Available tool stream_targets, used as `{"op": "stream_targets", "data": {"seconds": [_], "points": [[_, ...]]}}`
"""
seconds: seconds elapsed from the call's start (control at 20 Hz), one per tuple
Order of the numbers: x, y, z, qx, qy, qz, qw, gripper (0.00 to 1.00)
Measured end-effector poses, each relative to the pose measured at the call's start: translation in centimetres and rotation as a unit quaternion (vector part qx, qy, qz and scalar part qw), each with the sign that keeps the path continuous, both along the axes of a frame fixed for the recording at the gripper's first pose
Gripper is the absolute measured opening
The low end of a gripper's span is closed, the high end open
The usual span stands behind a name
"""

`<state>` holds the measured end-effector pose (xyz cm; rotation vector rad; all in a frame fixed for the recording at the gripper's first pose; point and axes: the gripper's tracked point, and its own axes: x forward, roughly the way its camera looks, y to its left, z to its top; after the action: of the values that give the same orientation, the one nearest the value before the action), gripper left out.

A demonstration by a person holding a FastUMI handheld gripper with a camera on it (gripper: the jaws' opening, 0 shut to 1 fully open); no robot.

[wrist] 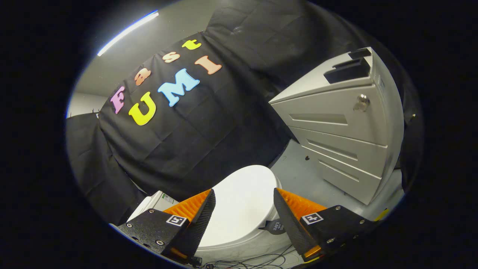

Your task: Open the toilet lid.

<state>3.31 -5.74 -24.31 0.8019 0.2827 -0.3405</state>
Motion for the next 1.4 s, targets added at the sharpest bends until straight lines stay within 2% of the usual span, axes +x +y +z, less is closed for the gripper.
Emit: {"op": "stream_targets", "data": {"seconds": [0.2,0.6,0.8,1.0,1.15,1.2,1.25,1.4], "points": [[-1.1,0.0,-3.3,0.049,0.019,-0.031,0.998,0.95],[-2.1,0.9,-8.4,0.140,0.053,-0.061,0.987,0.96],[-1.9,2.8,-10.1,0.188,0.060,-0.051,0.979,0.96],[-1.5,2.8,-10.8,0.208,0.057,-0.054,0.975,0.94],[-0.8,3.2,-10.0,0.208,0.046,-0.045,0.976,0.70],[-0.7,3.1,-10.0,0.207,0.048,-0.046,0.976,0.66],[-0.7,3.0,-10.1,0.208,0.048,-0.048,0.976,0.58],[-0.8,2.9,-9.9,0.232,0.038,-0.061,0.970,0.50]]}}
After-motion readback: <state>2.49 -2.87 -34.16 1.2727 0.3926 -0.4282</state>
